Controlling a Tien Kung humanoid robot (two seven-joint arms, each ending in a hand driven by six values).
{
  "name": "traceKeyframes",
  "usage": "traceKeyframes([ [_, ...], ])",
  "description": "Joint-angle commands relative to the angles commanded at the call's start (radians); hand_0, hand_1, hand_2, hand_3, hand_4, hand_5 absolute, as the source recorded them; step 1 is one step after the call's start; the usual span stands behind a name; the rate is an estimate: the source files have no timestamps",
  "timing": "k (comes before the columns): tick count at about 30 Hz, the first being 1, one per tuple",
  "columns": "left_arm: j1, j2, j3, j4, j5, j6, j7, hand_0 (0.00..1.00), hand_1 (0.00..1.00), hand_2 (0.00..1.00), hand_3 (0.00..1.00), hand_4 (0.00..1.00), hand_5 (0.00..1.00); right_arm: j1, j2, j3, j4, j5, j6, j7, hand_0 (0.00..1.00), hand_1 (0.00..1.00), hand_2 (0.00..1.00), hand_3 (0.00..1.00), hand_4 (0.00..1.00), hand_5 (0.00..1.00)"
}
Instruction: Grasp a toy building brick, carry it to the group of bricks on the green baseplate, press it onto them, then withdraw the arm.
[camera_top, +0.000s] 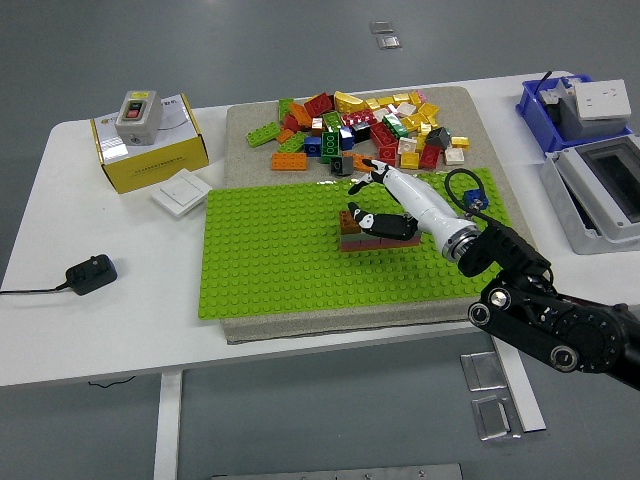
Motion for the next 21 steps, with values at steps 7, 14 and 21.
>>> traceKeyframes([
  [7, 0.015, -0.003, -0.009, 0.000, -0.007, 0.002, 0.000, 0.660, 0.661, 0.576, 0.589, 0.171, 0.671, -0.109, -0.087, 0.146, 0.034, -0.114, -0.037, -0.033, 0.856, 0.754, 0.825, 0.867, 0.534, 0.422],
  [14, 0.030, -0.009, -0.048, 0.000, 0.018, 0.007, 0.011, 0.660, 0.661, 0.577, 0.590, 0.171, 0.670, -0.247, -0.085, 0.306, 0.072, -0.195, -0.069, -0.024, 0.839, 0.675, 0.775, 0.870, 0.540, 0.429],
  [21, 0.035, -0.009, -0.046, 0.000, 0.018, 0.008, 0.008, 0.660, 0.661, 0.579, 0.590, 0.171, 0.670, -0.402, -0.075, 0.483, 0.075, -0.194, -0.091, 0.008, 0.825, 0.726, 0.852, 0.847, 0.531, 0.420],
])
